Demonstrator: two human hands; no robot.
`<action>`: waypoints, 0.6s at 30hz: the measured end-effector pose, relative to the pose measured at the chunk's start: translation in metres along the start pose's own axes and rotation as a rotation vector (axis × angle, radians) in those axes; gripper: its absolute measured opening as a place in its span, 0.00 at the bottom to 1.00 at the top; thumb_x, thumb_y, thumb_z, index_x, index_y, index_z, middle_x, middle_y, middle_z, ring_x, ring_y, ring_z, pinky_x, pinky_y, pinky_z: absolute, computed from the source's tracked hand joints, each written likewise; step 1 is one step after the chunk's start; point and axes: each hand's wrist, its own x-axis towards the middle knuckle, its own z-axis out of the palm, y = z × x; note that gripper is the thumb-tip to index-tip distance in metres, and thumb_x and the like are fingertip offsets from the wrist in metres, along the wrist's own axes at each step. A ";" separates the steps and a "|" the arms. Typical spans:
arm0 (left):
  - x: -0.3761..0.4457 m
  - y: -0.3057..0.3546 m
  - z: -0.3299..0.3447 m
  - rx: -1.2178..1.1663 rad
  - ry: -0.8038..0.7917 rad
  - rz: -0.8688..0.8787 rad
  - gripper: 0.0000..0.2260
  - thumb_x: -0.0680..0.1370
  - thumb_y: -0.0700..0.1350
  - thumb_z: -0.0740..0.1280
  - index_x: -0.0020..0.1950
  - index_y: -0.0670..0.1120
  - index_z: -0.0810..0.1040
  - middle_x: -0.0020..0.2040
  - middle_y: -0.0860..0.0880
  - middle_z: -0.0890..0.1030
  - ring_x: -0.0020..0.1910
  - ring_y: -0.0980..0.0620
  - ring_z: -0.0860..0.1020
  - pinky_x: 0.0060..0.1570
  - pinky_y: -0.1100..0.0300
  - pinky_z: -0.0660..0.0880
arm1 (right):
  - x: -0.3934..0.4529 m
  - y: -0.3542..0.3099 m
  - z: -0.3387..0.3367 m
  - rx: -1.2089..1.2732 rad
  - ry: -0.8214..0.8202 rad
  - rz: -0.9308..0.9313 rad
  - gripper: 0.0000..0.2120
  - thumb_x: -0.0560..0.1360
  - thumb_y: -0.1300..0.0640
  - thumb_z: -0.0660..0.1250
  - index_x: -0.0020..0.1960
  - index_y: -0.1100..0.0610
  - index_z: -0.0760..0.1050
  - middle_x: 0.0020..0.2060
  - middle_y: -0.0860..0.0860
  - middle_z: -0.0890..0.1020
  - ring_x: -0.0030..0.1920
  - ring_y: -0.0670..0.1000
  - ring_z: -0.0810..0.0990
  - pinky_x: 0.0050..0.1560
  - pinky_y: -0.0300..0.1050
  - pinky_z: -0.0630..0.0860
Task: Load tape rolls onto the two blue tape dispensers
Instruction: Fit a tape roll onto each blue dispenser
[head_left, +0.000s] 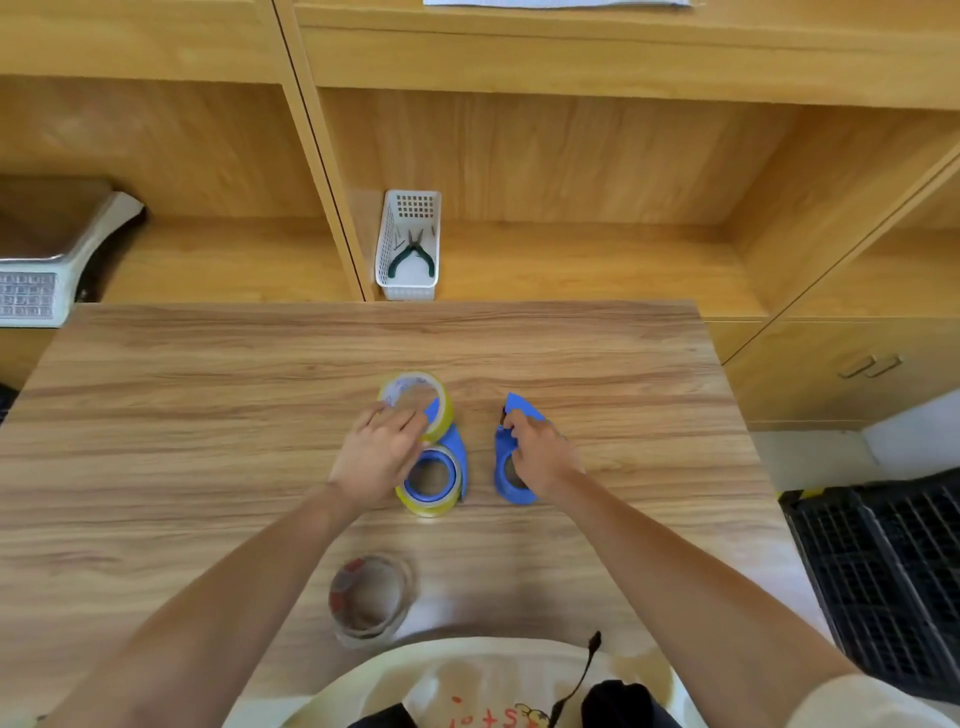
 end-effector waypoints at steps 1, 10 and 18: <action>0.005 0.010 -0.001 -0.004 0.002 0.038 0.09 0.71 0.46 0.74 0.47 0.46 0.78 0.42 0.49 0.81 0.42 0.45 0.81 0.55 0.54 0.69 | -0.003 0.006 -0.001 -0.009 0.023 0.010 0.20 0.76 0.64 0.59 0.67 0.55 0.66 0.63 0.53 0.75 0.64 0.58 0.72 0.58 0.53 0.73; 0.027 0.104 0.010 -0.072 -0.124 0.252 0.12 0.68 0.48 0.76 0.45 0.45 0.77 0.39 0.48 0.79 0.36 0.47 0.80 0.34 0.56 0.76 | -0.018 0.057 -0.011 -0.020 0.037 0.047 0.24 0.76 0.57 0.61 0.72 0.52 0.62 0.71 0.51 0.67 0.69 0.57 0.66 0.65 0.53 0.68; 0.031 0.139 0.029 -0.030 -0.235 0.209 0.19 0.59 0.50 0.82 0.44 0.45 0.81 0.37 0.50 0.82 0.33 0.49 0.82 0.30 0.59 0.77 | -0.019 0.078 -0.004 -0.025 -0.051 0.058 0.28 0.77 0.62 0.59 0.74 0.48 0.57 0.70 0.51 0.68 0.67 0.59 0.69 0.60 0.54 0.70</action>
